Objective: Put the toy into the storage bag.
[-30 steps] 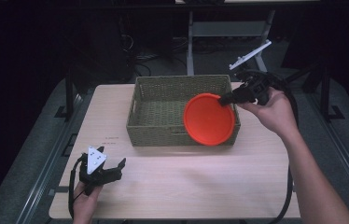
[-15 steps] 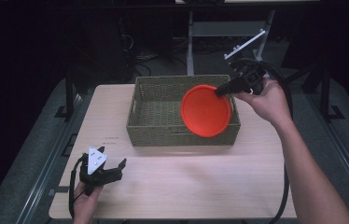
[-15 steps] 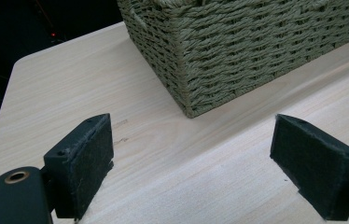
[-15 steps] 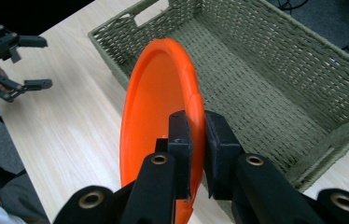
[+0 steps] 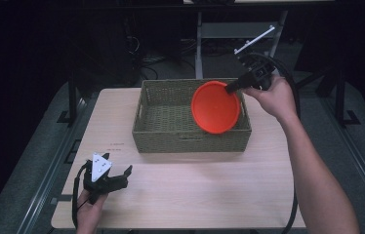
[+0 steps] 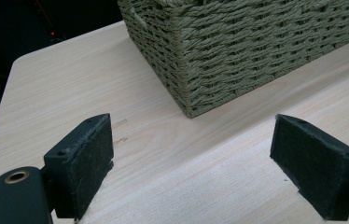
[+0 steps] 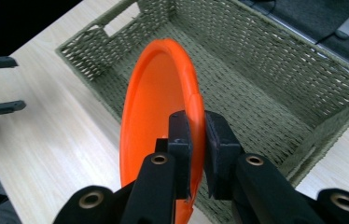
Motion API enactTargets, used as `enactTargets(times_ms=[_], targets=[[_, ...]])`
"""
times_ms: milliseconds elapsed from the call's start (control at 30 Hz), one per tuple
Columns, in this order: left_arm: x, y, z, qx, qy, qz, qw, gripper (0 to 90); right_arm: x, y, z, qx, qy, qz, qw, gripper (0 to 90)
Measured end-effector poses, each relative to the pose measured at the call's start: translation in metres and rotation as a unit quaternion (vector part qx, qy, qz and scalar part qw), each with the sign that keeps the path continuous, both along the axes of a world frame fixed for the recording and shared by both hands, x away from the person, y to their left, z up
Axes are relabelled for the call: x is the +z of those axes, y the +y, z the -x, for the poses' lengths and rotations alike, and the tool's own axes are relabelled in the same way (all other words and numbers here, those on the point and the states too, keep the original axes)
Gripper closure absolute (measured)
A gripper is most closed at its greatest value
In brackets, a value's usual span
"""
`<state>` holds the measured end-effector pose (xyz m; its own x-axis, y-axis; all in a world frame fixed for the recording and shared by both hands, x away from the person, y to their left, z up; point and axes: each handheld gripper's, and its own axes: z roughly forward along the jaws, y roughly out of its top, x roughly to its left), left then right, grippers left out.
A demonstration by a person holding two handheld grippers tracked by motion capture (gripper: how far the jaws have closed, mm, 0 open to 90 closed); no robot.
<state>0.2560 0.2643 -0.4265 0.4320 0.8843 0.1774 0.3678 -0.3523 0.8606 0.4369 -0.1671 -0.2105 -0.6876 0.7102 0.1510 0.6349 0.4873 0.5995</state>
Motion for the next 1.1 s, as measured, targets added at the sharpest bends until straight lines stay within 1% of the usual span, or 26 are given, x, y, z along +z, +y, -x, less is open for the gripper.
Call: enactTargets(times_ms=[67,200,267,367,533,700,800,933,1000,1100], targets=[[0.000,0.000,0.000,-0.002,-0.002,-0.001,1.0000,12.8,-0.002,0.001,-0.003,-0.006,-0.001,0.004,1.0000,81.8],[0.000,-0.001,0.001,-0.006,-0.004,-0.002,1.0000,12.8,-0.004,0.001,-0.007,-0.013,0.001,0.002,0.9999,81.7],[0.000,-0.001,0.000,-0.005,-0.003,-0.002,1.0000,12.8,-0.005,0.002,-0.008,-0.016,-0.001,0.004,0.9999,81.7],[0.000,-0.001,0.000,-0.002,-0.004,0.004,1.0000,12.8,-0.006,0.003,-0.011,-0.019,0.001,0.004,0.9998,81.7],[0.000,-0.001,0.001,-0.005,-0.005,0.003,1.0000,12.8,-0.009,0.005,-0.016,-0.028,0.001,0.006,0.9996,81.7],[0.000,-0.001,0.000,-0.005,-0.003,0.003,1.0000,12.8,-0.011,0.006,-0.019,-0.035,0.000,0.002,0.9994,81.7],[0.000,-0.001,0.001,-0.004,-0.004,0.005,1.0000,12.8,-0.012,0.007,-0.022,-0.035,0.002,0.004,0.9994,81.7],[0.000,0.000,0.001,-0.003,-0.005,0.008,1.0000,12.8,-0.016,0.011,-0.026,-0.043,0.001,0.007,0.9991,81.7],[0.000,0.000,0.001,-0.006,-0.005,0.003,1.0000,12.8,-0.017,0.012,-0.028,-0.046,-0.001,0.008,0.9989,81.7],[0.000,-0.001,0.001,-0.008,-0.005,0.001,1.0000,12.8,-0.019,0.012,-0.030,-0.049,0.000,0.007,0.9988,81.7]])
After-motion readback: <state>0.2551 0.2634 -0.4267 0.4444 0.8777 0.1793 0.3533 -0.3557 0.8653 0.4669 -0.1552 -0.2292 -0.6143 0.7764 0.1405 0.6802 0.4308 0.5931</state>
